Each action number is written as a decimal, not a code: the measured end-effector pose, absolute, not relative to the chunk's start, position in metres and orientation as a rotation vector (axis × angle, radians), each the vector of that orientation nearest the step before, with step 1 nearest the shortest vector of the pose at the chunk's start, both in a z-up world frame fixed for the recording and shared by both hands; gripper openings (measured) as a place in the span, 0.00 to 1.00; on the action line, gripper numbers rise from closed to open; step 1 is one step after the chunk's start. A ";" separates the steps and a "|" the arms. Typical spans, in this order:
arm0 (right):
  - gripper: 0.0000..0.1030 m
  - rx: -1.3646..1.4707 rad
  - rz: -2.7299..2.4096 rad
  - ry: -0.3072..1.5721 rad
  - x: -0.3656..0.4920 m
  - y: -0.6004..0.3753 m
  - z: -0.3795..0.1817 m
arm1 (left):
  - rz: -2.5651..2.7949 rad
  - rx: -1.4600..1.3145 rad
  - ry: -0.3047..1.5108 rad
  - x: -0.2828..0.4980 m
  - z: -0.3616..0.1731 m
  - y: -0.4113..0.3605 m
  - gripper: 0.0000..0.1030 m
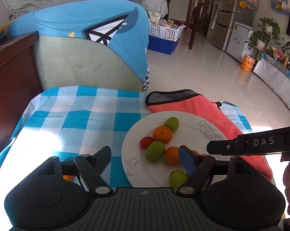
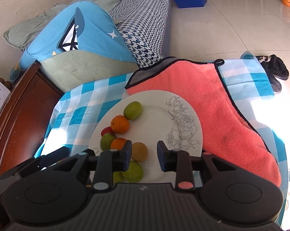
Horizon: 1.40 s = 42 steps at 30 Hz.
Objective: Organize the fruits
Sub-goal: 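Withdraw both tools from the plate toward the remaining tangerines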
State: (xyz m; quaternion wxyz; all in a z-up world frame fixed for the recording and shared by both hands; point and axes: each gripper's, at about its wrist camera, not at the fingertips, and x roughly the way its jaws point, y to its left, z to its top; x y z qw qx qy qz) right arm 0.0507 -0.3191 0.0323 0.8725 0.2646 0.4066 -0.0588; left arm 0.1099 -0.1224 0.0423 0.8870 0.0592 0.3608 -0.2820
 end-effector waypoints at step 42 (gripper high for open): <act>0.38 0.346 0.247 0.956 0.029 -0.210 0.019 | -0.364 0.112 0.967 0.179 0.040 -0.040 0.91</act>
